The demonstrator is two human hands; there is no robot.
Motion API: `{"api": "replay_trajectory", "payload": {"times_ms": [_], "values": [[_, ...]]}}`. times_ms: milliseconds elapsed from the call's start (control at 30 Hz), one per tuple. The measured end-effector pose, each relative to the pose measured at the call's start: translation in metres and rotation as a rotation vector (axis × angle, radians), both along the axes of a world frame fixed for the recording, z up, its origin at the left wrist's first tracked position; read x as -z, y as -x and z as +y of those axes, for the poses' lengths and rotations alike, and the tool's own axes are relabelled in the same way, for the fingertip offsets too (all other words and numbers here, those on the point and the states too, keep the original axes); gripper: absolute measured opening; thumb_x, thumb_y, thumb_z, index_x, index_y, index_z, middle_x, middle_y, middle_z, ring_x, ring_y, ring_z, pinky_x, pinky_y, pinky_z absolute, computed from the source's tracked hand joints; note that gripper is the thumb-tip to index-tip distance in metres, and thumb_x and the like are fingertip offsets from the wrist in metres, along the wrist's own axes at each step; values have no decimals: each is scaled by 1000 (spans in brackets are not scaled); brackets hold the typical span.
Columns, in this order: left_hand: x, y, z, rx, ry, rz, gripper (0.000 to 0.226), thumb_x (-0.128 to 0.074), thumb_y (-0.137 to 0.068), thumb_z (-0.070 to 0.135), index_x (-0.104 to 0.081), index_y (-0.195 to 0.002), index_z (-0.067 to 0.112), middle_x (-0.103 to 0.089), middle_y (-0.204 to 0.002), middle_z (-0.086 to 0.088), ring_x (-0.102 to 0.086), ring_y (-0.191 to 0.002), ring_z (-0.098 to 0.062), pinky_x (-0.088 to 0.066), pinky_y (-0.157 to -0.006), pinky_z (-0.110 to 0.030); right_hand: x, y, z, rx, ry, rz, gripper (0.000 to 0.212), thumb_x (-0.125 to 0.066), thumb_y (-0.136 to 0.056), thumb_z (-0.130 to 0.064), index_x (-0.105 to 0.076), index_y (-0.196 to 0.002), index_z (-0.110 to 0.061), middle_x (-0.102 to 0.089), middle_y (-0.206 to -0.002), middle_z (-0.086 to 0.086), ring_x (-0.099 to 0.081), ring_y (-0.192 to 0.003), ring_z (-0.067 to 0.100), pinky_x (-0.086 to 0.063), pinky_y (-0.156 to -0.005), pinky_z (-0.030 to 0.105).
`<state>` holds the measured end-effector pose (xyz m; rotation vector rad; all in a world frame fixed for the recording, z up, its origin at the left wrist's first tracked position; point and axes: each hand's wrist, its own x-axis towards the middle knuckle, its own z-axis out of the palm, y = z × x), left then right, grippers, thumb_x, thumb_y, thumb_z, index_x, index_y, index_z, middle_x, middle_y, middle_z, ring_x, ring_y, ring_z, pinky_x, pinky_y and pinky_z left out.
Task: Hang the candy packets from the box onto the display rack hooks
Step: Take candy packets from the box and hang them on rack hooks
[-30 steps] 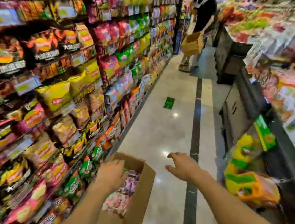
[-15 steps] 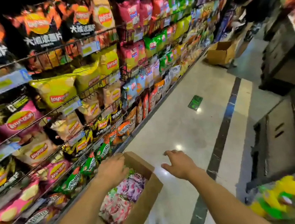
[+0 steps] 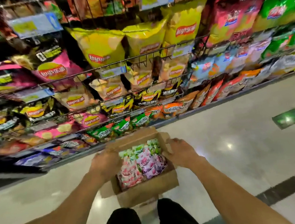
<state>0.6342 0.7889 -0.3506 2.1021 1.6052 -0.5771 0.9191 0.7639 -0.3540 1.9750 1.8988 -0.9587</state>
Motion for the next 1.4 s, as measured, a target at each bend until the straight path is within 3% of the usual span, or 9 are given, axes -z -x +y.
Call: {"api": "replay_trajectory", "payload": {"times_ms": [133,367,567,700,800,867,1000,1200,1400], "values": [[18,4,0,-183,24,24,46,-42,-103,47,-44,-145,28,-60,-139,-4,-60,-122,-28,-46,-98,-37,28,5,30,-76,50,50,51,-47,-101,-49,-48,-138,-15,-63,-122,15,-57,-114,36,-51,-93,43],[116,17,1,-347,181,-22,46,-46,-101,40,-42,-143,23,-66,-120,-12,-64,-108,-37,-51,-84,-39,127,26,71,12,177,157,46,-55,-93,-53,-52,-134,-32,-66,-130,2,-64,-114,30,-55,-95,41],[286,36,11,-602,177,-151,32,-43,-98,47,-48,-123,28,-70,-116,-9,-68,-97,-33,-58,-81,-41,276,50,92,-97,198,99,42,-58,-99,-40,-54,-138,-25,-63,-134,5,-64,-114,28,-53,-88,34],[407,41,-4,-745,186,-236,43,-49,-101,48,-43,-138,26,-65,-129,-13,-63,-113,-39,-55,-93,-46,400,59,94,-66,253,103,48,-61,-99,-38,-49,-140,-17,-70,-112,14,-67,-95,30,-47,-73,32],[486,42,-16,-837,247,-265,52,-56,-100,43,-43,-143,18,-60,-135,-18,-54,-126,-41,-46,-100,-42,491,62,83,36,305,127,39,-65,-96,-37,-54,-128,-17,-64,-112,9,-65,-108,32,-49,-90,38],[536,46,-25,-909,274,-269,57,-61,-96,48,-45,-142,19,-59,-134,-18,-54,-127,-40,-45,-101,-41,547,64,72,79,314,135,36,-68,-94,-38,-54,-120,-18,-61,-105,9,-62,-114,35,-46,-94,38],[612,49,-38,-964,301,-236,73,-65,-94,48,-33,-153,18,-49,-146,-18,-45,-136,-37,-38,-114,-42,622,66,53,99,256,70,59,-67,-95,-38,-45,-140,-5,-63,-126,21,-60,-118,38,-46,-88,36],[657,34,-40,-1112,228,-245,93,-88,-76,38,-34,-149,19,-42,-146,-15,-44,-134,-34,-39,-111,-43,668,80,40,169,105,-56,63,-67,-94,-46,-42,-137,-7,-51,-135,22,-52,-122,43,-49,-86,47],[659,30,-50,-1130,203,-248,91,-88,-76,41,-37,-148,19,-43,-144,-16,-50,-130,-36,-44,-109,-47,678,89,45,289,169,-150,79,-76,-80,-58,-50,-134,-6,-43,-142,22,-49,-126,44,-50,-98,53]]}}
